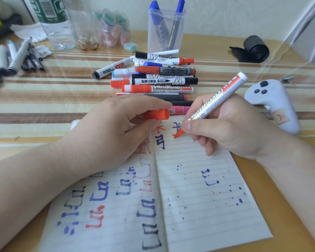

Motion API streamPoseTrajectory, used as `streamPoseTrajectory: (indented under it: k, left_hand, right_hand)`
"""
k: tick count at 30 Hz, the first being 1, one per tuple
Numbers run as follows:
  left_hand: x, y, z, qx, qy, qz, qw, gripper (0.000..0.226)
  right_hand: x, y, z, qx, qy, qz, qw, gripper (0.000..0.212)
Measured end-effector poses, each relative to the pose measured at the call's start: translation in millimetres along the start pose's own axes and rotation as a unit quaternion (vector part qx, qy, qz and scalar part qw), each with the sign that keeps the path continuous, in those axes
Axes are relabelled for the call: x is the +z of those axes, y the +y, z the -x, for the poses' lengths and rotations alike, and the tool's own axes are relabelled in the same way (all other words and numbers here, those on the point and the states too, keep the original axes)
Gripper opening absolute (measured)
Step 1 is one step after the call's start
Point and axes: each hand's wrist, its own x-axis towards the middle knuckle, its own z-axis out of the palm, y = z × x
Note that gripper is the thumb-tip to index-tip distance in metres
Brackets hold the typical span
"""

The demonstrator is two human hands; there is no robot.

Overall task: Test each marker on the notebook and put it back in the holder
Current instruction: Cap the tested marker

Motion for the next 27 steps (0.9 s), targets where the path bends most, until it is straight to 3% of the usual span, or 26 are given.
streamPoseTrajectory:
  k: [16, 21, 27]
  left_hand:
    - [1.1, -0.4, 0.3, 0.004, 0.003, 0.008, 1.000, 0.035]
    - [2.1, -1.5, 0.4, 0.005, 0.008, 0.008, 1.000, 0.035]
    - [2.7, -2.2, 0.4, 0.009, 0.012, 0.002, 1.000, 0.035]
  right_hand:
    - [-0.7, -0.5, -1.9, 0.009, 0.026, 0.050, 0.998, 0.014]
    - [-0.7, -1.6, 1.2, 0.004, 0.003, -0.014, 1.000, 0.010]
    - [0.1, 0.0, 1.2, -0.009, -0.011, -0.008, 1.000, 0.011]
